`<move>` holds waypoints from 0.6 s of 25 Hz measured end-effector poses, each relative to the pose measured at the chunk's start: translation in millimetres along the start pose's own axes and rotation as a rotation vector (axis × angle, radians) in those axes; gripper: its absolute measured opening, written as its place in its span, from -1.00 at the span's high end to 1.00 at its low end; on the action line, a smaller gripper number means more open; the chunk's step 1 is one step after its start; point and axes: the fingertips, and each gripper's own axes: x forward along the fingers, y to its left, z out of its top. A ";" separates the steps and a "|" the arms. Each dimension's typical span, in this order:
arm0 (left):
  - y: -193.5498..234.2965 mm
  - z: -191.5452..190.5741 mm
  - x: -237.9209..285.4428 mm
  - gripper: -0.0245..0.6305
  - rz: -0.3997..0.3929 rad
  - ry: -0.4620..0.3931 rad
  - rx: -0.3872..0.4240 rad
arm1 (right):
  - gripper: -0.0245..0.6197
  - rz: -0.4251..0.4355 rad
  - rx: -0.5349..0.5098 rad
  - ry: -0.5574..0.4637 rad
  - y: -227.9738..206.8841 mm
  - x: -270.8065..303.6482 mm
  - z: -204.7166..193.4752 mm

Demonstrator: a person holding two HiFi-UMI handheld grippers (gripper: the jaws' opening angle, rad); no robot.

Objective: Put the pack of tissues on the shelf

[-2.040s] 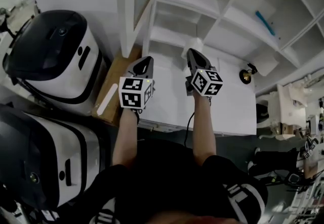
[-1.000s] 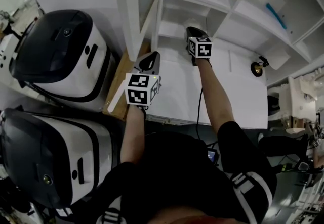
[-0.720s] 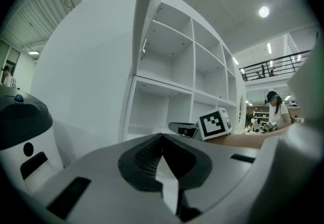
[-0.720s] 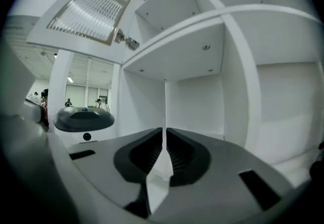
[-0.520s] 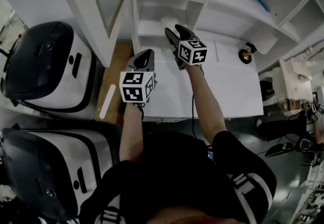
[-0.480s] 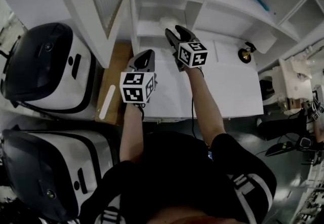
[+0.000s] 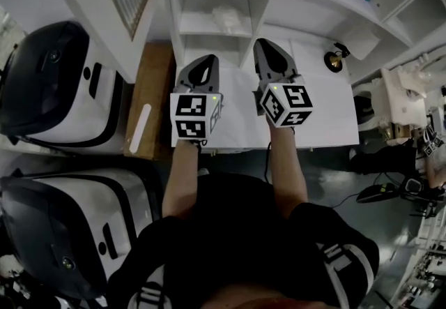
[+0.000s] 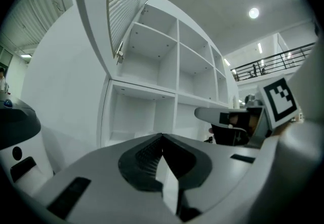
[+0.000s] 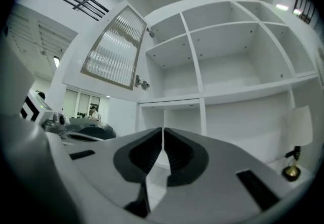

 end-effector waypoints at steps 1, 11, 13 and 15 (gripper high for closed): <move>-1.9 1.6 -1.5 0.89 0.002 -0.007 0.005 | 0.83 -0.015 -0.003 -0.007 2.1 -7.0 -0.9; -19.1 0.9 -14.2 0.89 0.009 -0.028 0.010 | 0.85 -0.022 0.045 0.029 6.4 -31.8 -27.4; -21.9 -2.3 -16.1 0.89 0.003 -0.024 0.023 | 0.85 -0.014 0.053 0.030 8.1 -33.8 -29.2; -22.1 -6.4 -19.6 0.89 0.000 -0.013 0.031 | 0.85 -0.007 0.057 0.032 10.3 -36.2 -30.9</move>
